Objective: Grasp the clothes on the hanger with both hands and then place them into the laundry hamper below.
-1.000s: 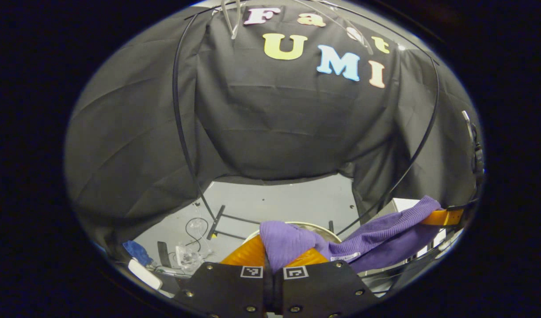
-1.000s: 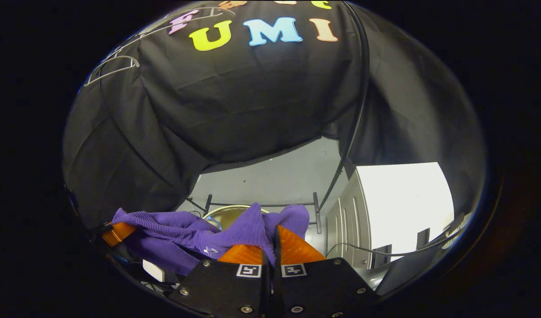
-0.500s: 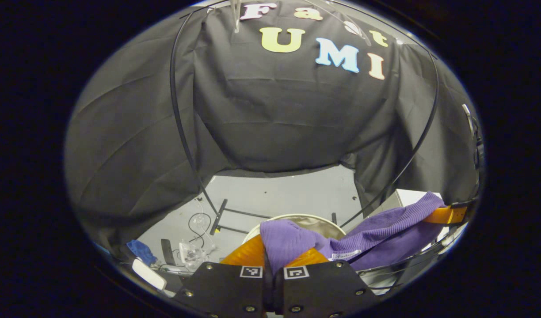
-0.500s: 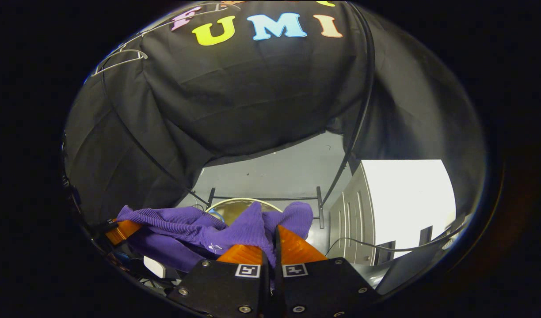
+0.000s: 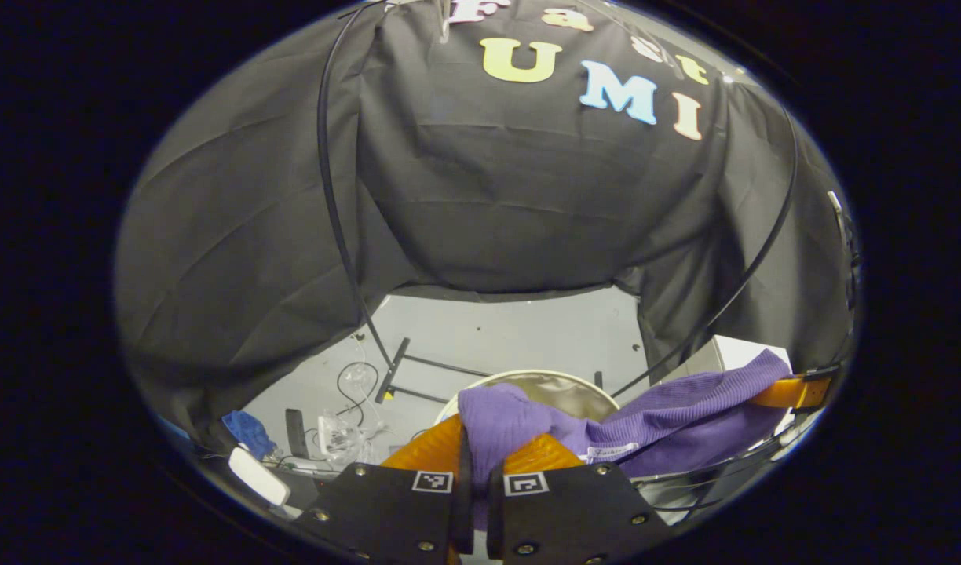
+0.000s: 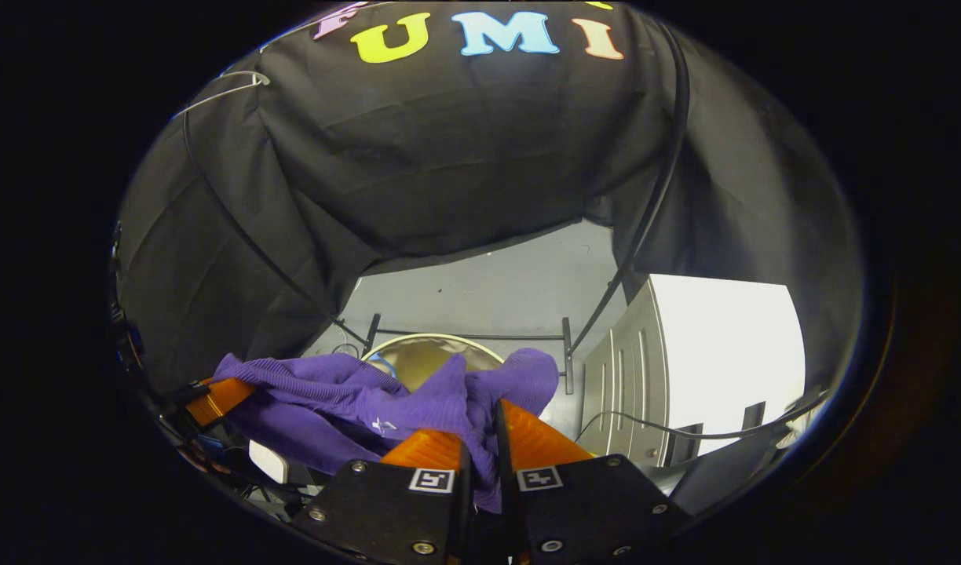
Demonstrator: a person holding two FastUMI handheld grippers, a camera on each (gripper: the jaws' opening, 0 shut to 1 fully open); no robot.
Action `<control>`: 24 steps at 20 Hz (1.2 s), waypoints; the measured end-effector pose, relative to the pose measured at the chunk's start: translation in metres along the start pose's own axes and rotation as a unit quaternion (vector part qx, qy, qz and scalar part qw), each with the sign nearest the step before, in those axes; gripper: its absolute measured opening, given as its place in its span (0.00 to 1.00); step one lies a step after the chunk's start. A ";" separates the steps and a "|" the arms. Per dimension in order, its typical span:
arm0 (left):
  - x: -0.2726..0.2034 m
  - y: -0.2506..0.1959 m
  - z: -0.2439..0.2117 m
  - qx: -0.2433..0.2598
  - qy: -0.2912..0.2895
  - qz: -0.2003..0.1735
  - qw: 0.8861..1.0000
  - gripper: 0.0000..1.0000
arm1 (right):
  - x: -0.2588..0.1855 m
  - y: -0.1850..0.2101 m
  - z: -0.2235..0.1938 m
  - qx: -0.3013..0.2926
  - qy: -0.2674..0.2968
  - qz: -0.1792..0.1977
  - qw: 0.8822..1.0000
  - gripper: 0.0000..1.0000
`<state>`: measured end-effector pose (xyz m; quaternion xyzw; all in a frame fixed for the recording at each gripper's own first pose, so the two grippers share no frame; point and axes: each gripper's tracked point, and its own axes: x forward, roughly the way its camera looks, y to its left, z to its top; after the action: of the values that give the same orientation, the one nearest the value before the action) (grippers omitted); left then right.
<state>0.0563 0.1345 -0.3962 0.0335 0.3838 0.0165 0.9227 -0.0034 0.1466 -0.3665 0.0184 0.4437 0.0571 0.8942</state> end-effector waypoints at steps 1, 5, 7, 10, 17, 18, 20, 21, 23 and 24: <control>0.002 0.001 -0.006 0.011 0.010 0.003 1.000 0.10 | 0.002 0.001 -0.003 -0.003 0.012 0.005 1.000 0.25; 0.002 -0.005 0.001 0.048 0.003 0.009 0.999 0.72 | -0.012 -0.014 0.000 0.024 0.014 0.002 1.000 0.97; -0.012 -0.013 0.018 0.052 -0.014 0.008 0.999 0.98 | -0.024 -0.030 0.019 0.035 -0.017 -0.007 0.999 0.96; -0.028 -0.037 0.050 0.040 -0.044 -0.007 0.998 0.98 | -0.052 -0.057 0.057 0.044 -0.084 -0.027 0.995 0.96; -0.094 -0.132 0.154 0.034 -0.156 -0.032 0.987 1.00 | -0.132 -0.147 0.115 0.031 -0.214 -0.070 0.974 0.96; -0.108 -0.152 0.169 0.026 -0.174 -0.036 0.984 0.98 | -0.147 -0.161 0.124 0.024 -0.232 -0.076 0.969 0.96; -0.142 -0.185 0.199 0.014 -0.217 -0.039 0.975 1.00 | -0.177 -0.186 0.147 0.019 -0.279 -0.081 0.957 0.96; -0.161 -0.198 0.214 0.010 -0.241 -0.038 0.970 1.00 | -0.191 -0.196 0.162 0.019 -0.301 -0.080 0.950 0.96; -0.197 -0.218 0.250 0.007 -0.296 -0.036 0.954 0.93 | -0.221 -0.218 0.190 0.021 -0.347 -0.081 0.934 0.96; -0.219 -0.231 0.272 0.008 -0.332 -0.038 0.943 0.98 | -0.237 -0.226 0.202 0.020 -0.369 -0.076 0.926 0.96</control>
<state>0.0960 -0.1218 -0.0677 0.0298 0.0570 -0.0342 0.9973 0.0347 -0.1026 -0.0761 0.0217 0.0831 -0.0309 0.9958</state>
